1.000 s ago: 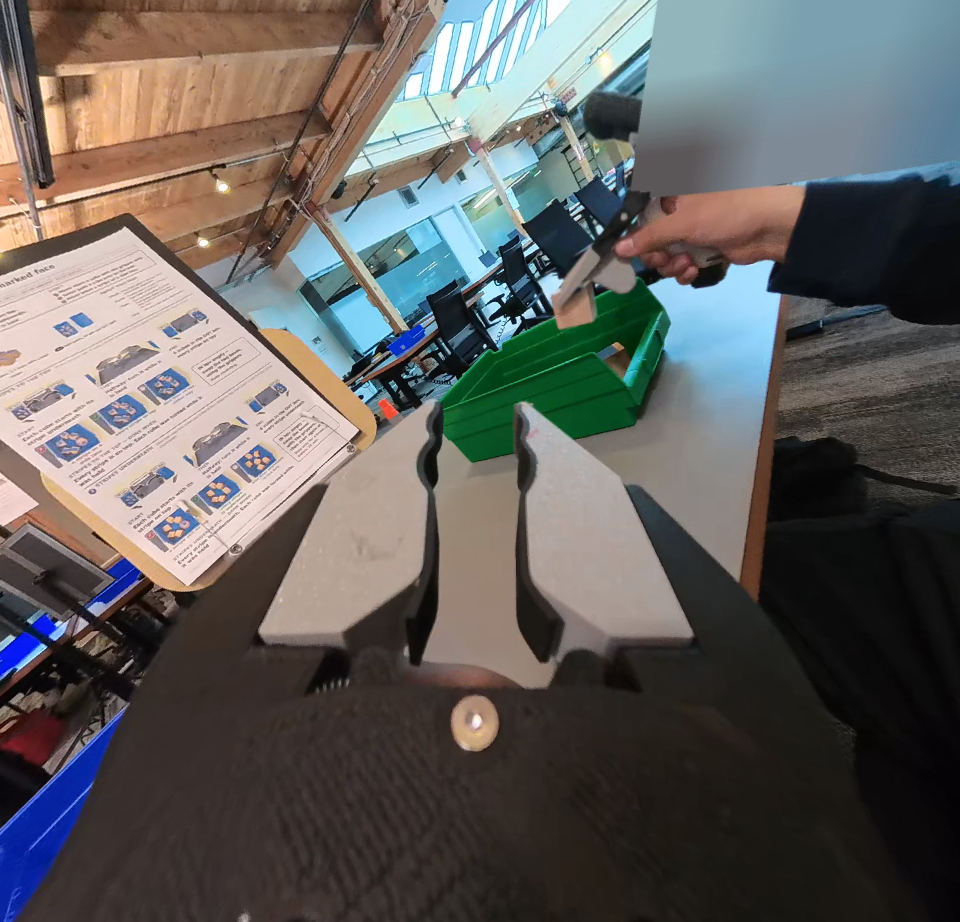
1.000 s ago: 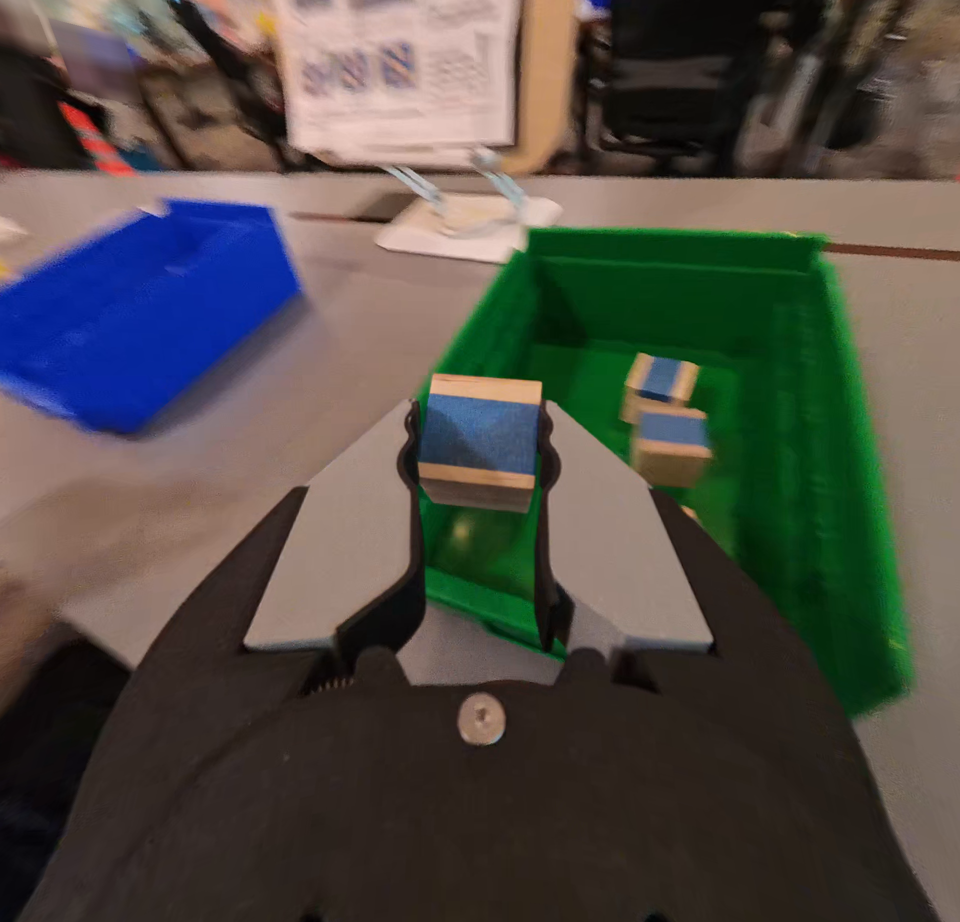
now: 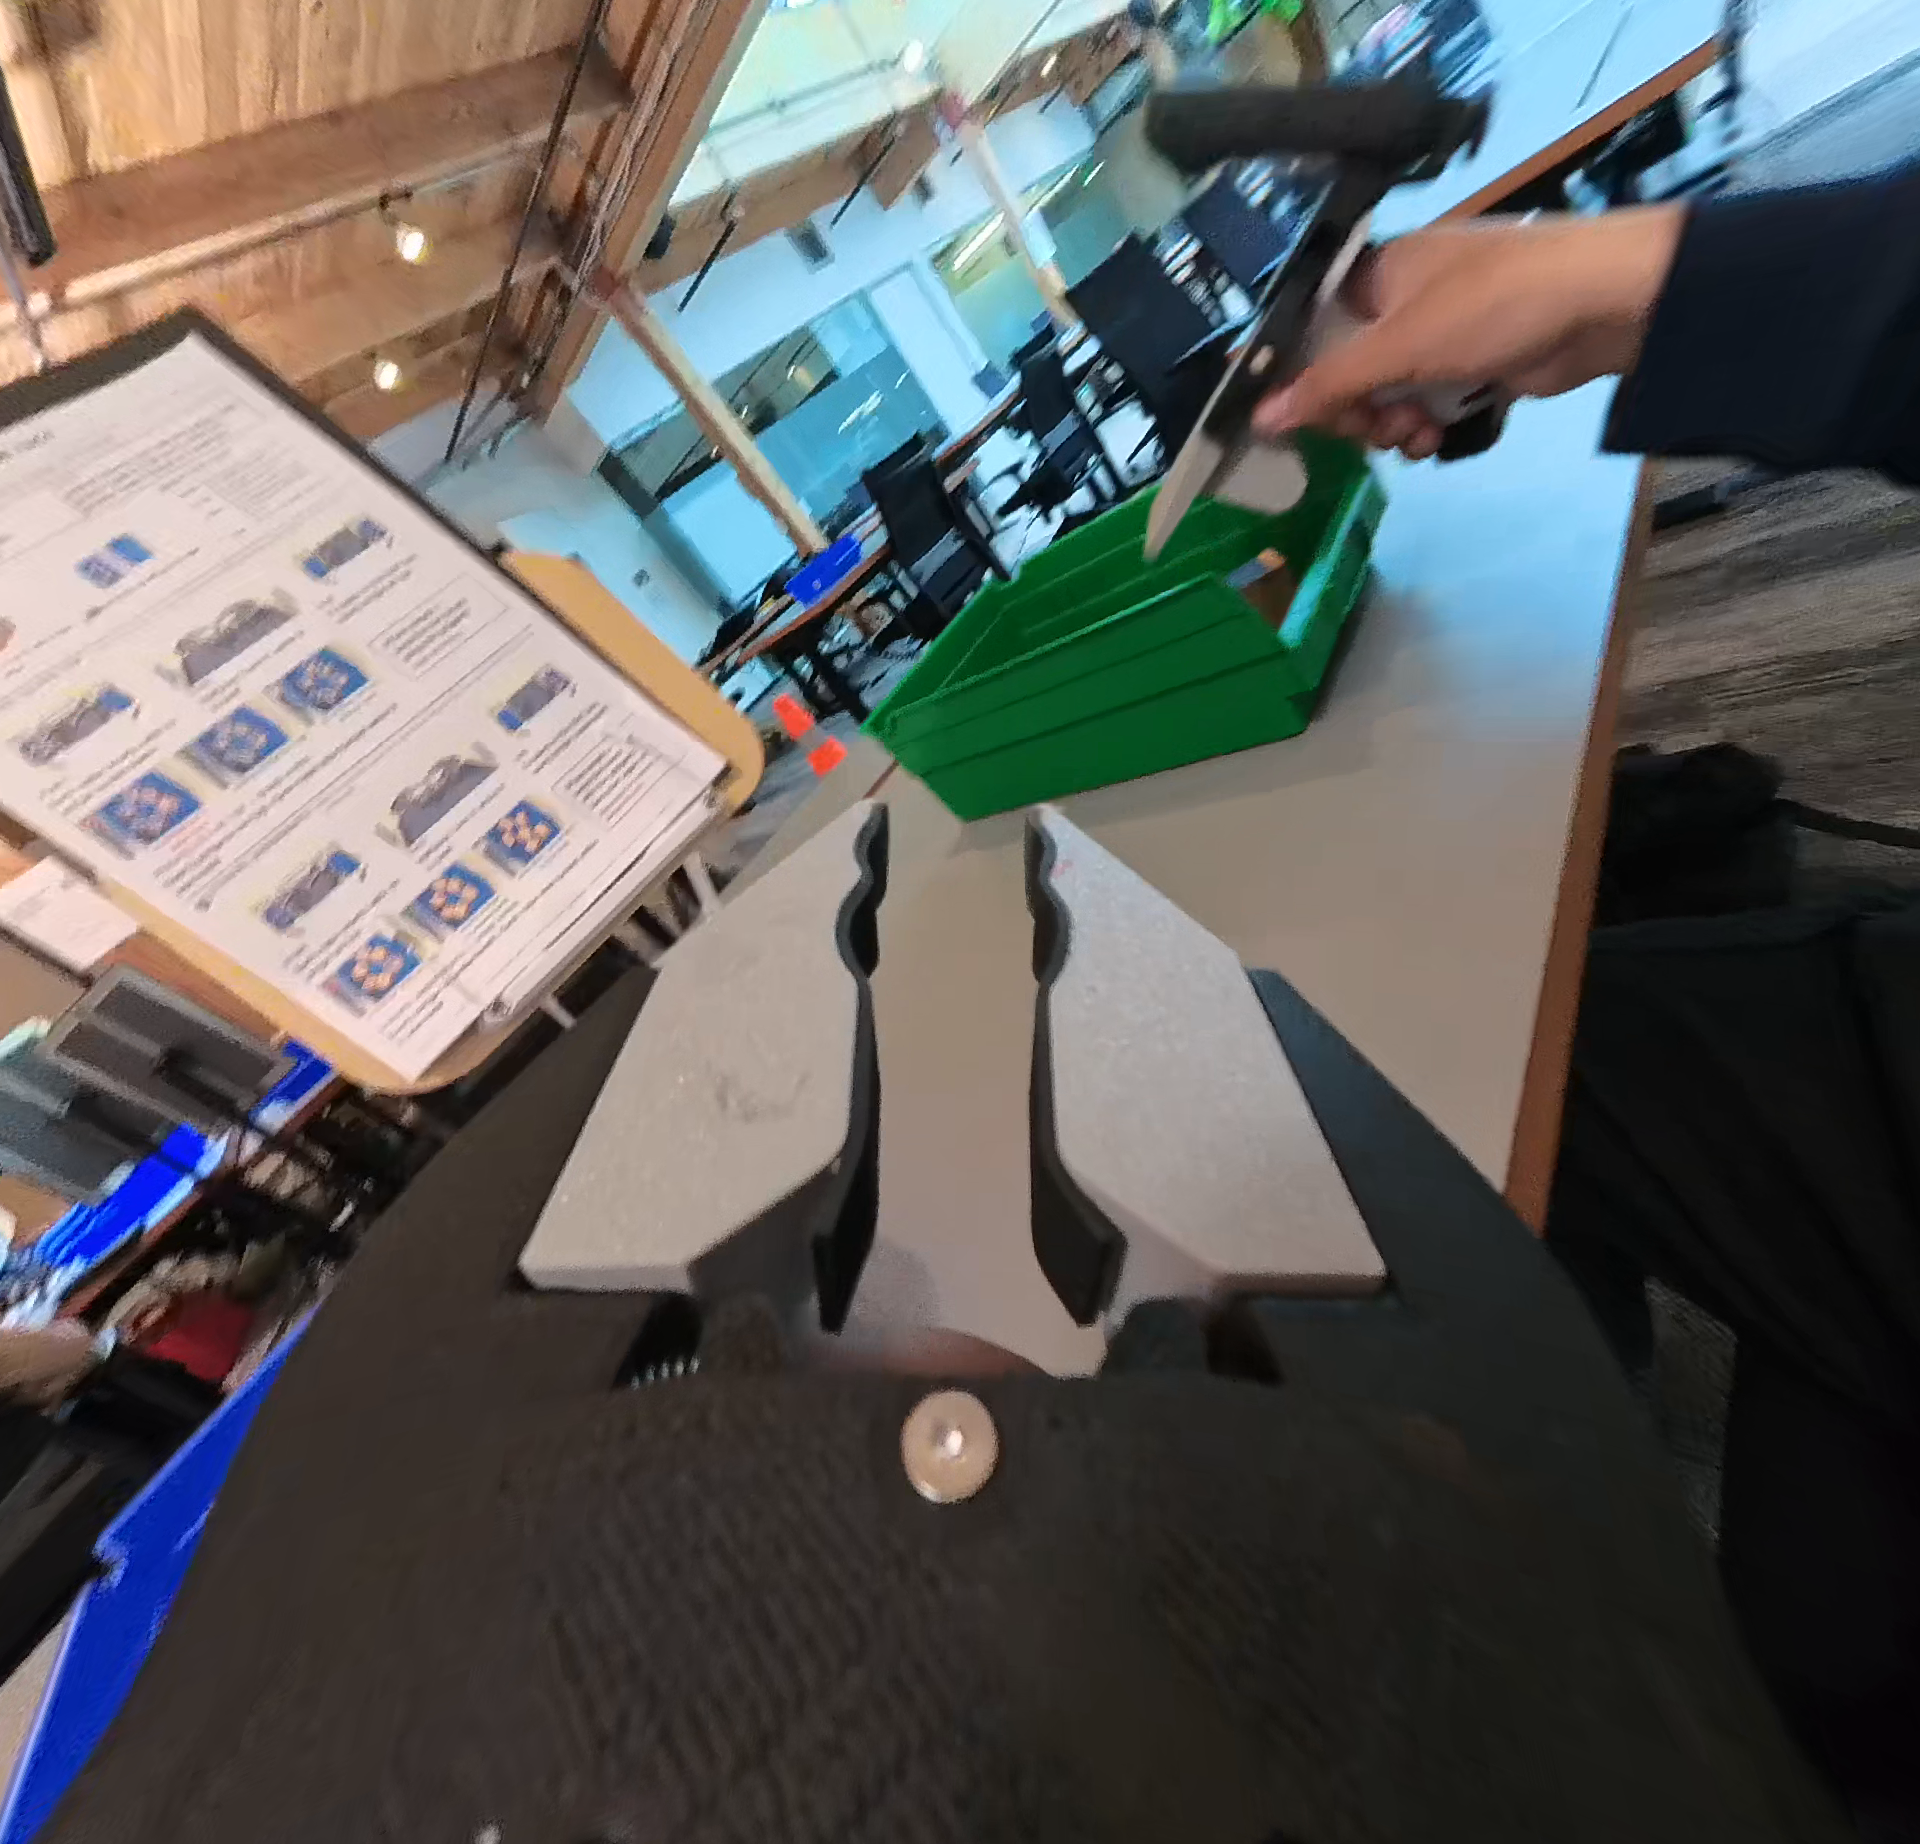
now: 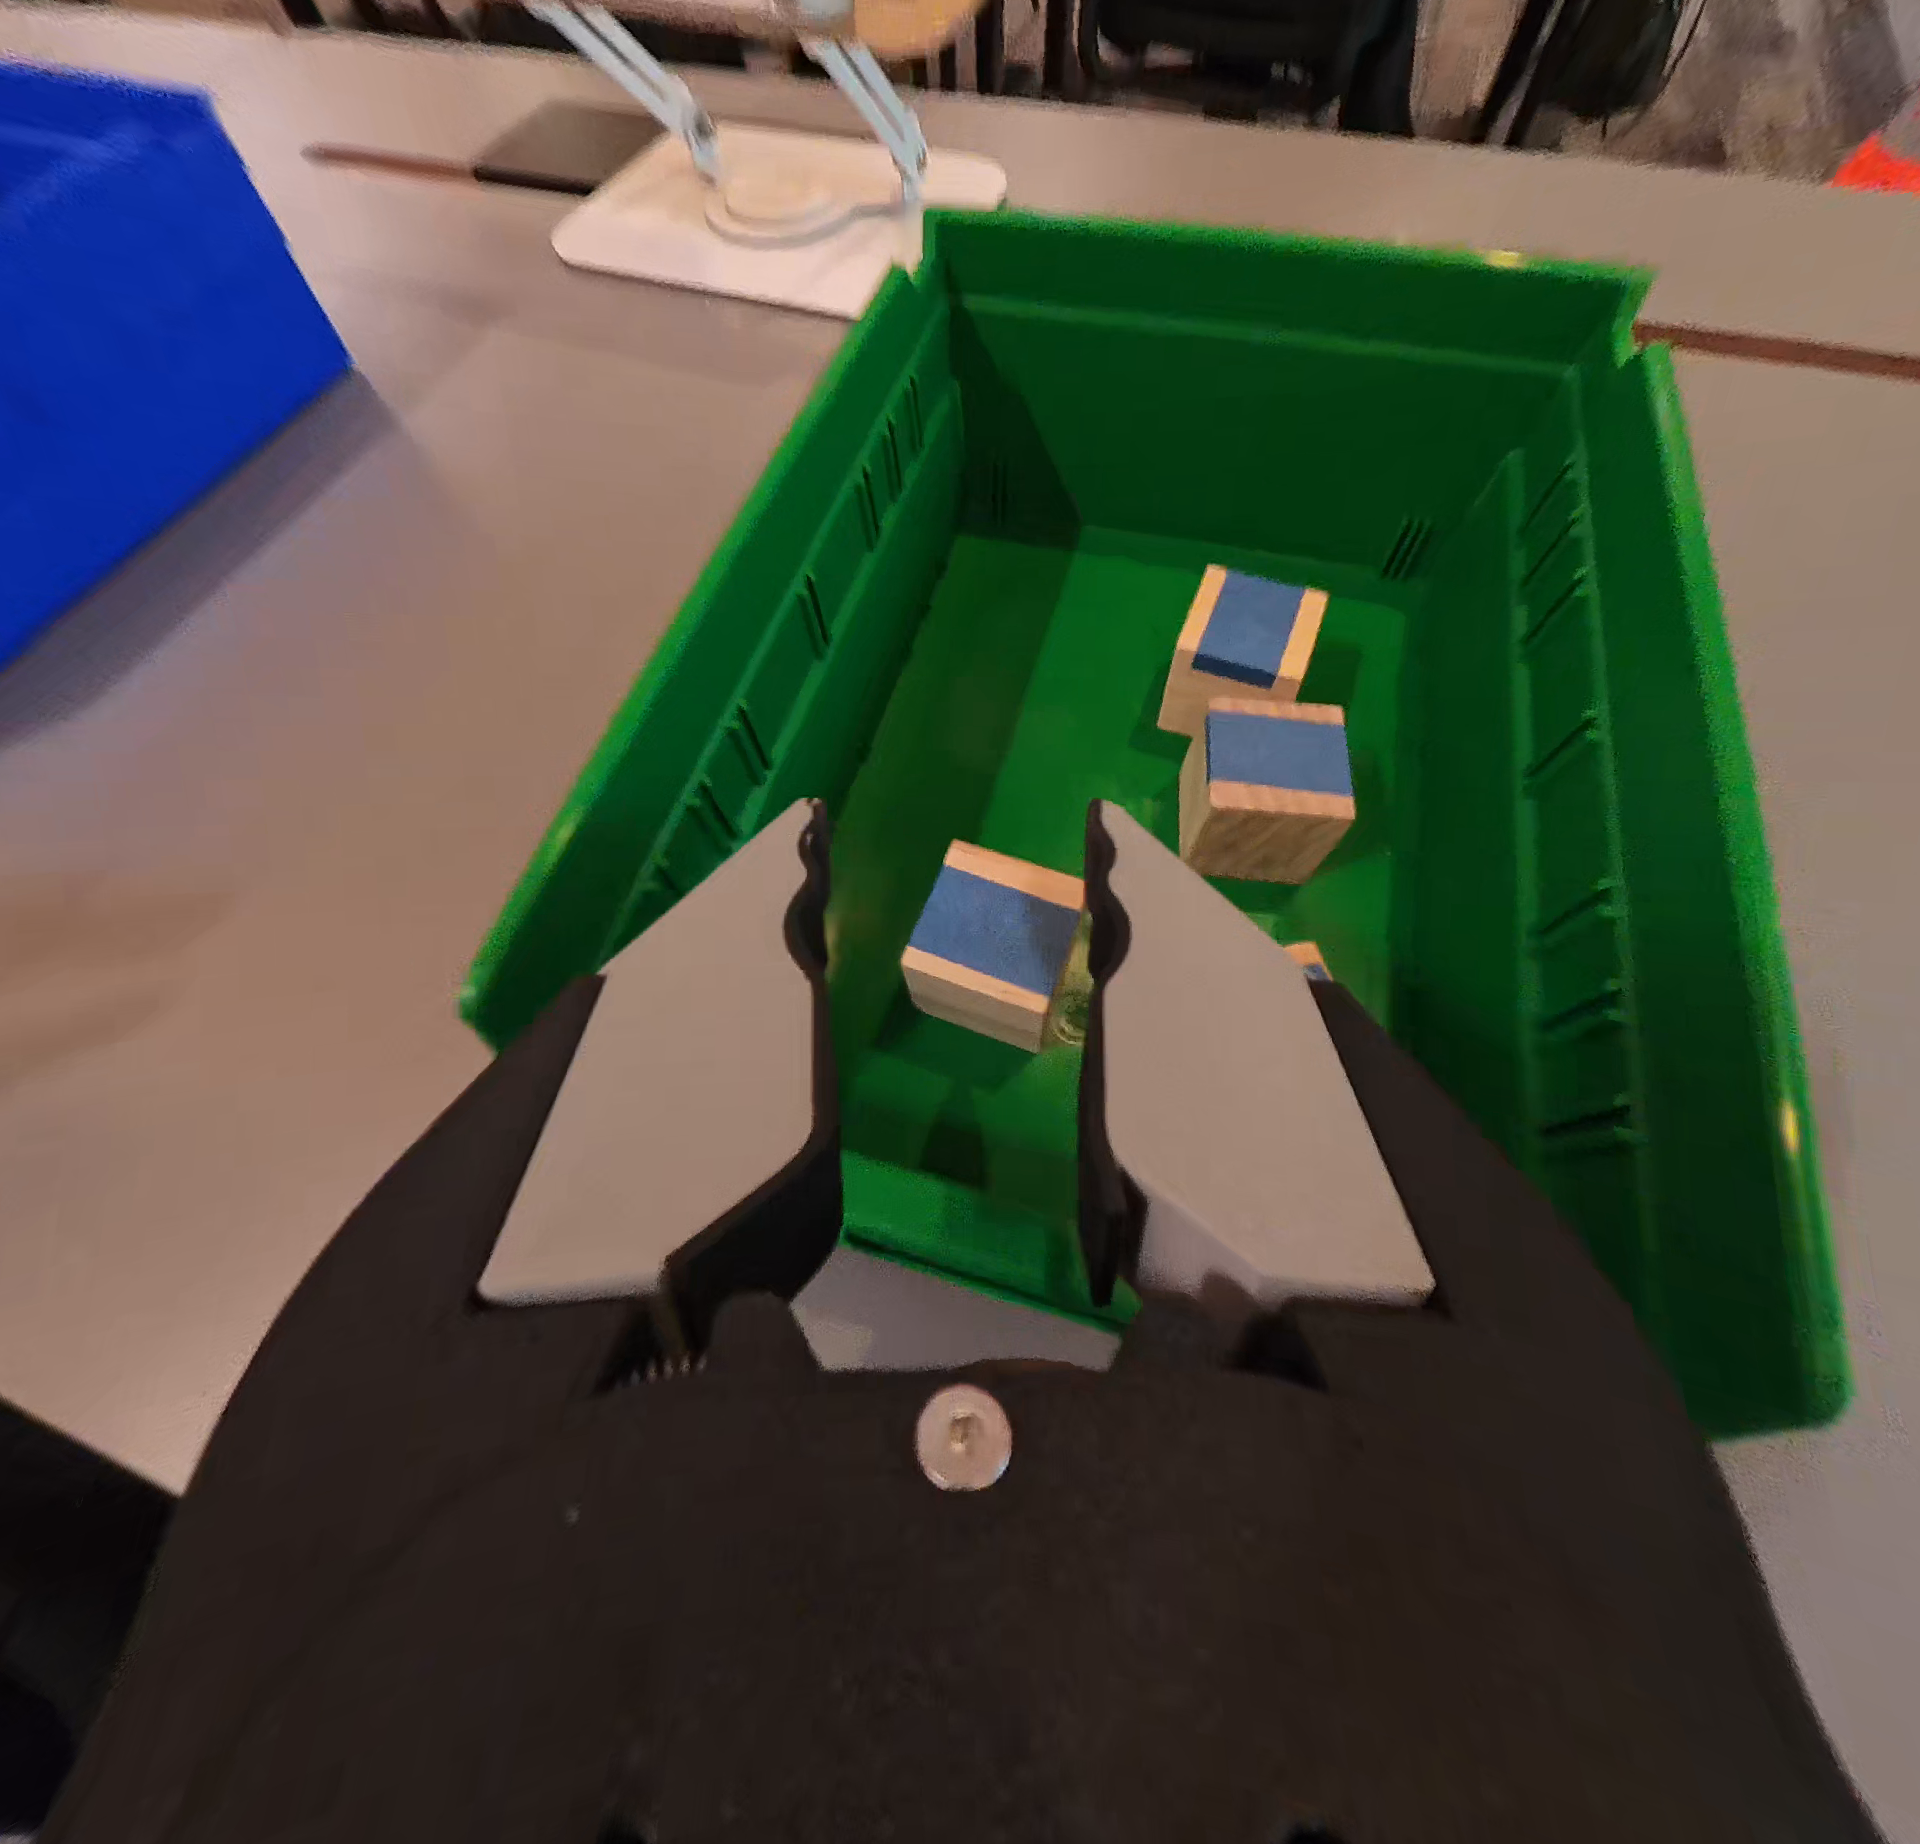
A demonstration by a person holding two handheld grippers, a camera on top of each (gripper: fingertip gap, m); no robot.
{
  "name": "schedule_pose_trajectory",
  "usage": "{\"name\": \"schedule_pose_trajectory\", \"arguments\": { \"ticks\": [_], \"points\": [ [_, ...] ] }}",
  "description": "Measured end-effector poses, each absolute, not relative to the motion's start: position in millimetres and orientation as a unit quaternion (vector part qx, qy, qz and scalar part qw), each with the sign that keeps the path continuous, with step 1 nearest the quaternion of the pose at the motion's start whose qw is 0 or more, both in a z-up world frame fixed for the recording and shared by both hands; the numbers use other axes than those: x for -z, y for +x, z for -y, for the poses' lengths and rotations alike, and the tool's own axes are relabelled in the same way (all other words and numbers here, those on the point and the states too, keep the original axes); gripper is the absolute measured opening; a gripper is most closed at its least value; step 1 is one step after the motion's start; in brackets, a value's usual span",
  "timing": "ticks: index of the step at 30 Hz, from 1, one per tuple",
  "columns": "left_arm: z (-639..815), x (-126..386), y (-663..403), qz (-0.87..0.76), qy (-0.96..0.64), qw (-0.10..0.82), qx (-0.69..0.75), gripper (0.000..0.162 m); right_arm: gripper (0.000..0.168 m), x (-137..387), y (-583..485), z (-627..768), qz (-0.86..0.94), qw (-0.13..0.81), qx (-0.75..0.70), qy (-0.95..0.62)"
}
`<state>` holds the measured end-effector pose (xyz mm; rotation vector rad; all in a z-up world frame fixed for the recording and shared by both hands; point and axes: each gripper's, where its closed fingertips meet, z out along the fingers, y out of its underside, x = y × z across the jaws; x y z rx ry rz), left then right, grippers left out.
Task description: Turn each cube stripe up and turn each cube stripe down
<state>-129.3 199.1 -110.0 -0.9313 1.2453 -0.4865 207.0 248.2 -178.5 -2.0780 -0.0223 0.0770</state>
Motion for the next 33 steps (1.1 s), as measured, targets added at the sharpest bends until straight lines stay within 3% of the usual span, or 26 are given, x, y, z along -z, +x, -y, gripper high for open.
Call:
{"name": "schedule_pose_trajectory", "arguments": {
  "ticks": [12, 19, 25, 29, 33],
  "points": [
    [-318.7, 111.9, -214.3, -0.342, -0.631, 0.673, 0.182, 0.023, 0.046, 94.6, 169.3, -217.2, 0.060, 0.604, -0.034, -0.794],
    [-370.7, 109.4, -228.5, -0.302, -0.670, 0.646, 0.206, 0.029, 0.047, 82.4, 137.6, -209.9, 0.106, 0.611, -0.028, -0.784],
    [-451.8, 128.8, -209.0, -0.372, -0.732, 0.548, 0.158, 0.053, 0.047, 91.6, 120.1, -214.0, 0.137, 0.595, -0.016, -0.791],
    [-495.0, 161.8, -207.2, -0.452, -0.762, 0.457, 0.074, 0.052, 0.047, 97.6, 116.8, -217.8, 0.144, 0.588, -0.016, -0.796],
    [-511.6, 193.7, -199.6, -0.508, -0.779, 0.359, 0.079, 0.054, 0.047, 106.6, 117.0, -222.8, 0.148, 0.576, -0.016, -0.804]
  ]
}}
